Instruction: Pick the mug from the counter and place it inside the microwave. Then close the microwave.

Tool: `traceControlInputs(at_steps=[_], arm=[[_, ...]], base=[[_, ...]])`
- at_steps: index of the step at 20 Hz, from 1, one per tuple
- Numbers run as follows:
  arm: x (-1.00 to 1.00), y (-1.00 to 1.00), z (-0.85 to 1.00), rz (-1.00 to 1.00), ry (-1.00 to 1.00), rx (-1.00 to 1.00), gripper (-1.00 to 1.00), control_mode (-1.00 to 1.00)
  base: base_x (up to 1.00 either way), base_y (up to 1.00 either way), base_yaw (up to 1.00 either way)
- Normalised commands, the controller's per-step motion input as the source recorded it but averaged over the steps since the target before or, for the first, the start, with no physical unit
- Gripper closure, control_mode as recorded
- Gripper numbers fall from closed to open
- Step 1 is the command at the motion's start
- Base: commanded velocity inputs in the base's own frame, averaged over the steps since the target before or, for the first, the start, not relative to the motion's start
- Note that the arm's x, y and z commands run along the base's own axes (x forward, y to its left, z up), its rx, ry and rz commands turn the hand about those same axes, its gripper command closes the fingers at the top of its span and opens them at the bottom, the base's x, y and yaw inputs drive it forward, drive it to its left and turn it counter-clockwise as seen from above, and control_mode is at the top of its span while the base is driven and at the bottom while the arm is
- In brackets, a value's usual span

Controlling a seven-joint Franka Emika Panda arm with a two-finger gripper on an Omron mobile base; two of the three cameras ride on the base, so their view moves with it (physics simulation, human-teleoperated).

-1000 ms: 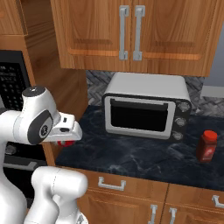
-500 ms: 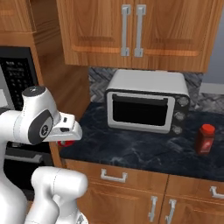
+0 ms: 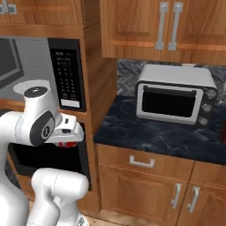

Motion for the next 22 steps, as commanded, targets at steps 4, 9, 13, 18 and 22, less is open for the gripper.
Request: traceControlInputs(at_steps=[4, 9, 13, 18, 22], arm=[[0.0, 0.0, 0.0, 0.0, 0.0, 0.0, 1.0, 1.0], [0.0, 0.0, 0.0, 0.0, 0.0, 0.0, 1.0, 1.0], [0.0, 0.0, 0.0, 0.0, 0.0, 0.0, 1.0, 1.0], [0.0, 0.0, 0.0, 0.0, 0.0, 0.0, 1.0, 1.0], [0.0, 0.0, 0.0, 0.0, 0.0, 0.0, 1.0, 1.0]], base=[[-0.42, 0.71, 0.35], [-0.07, 0.37, 0.25], [0.0, 0.24, 0.0], [0.05, 0.63, -0.12], [0.07, 0.58, -0.24]])
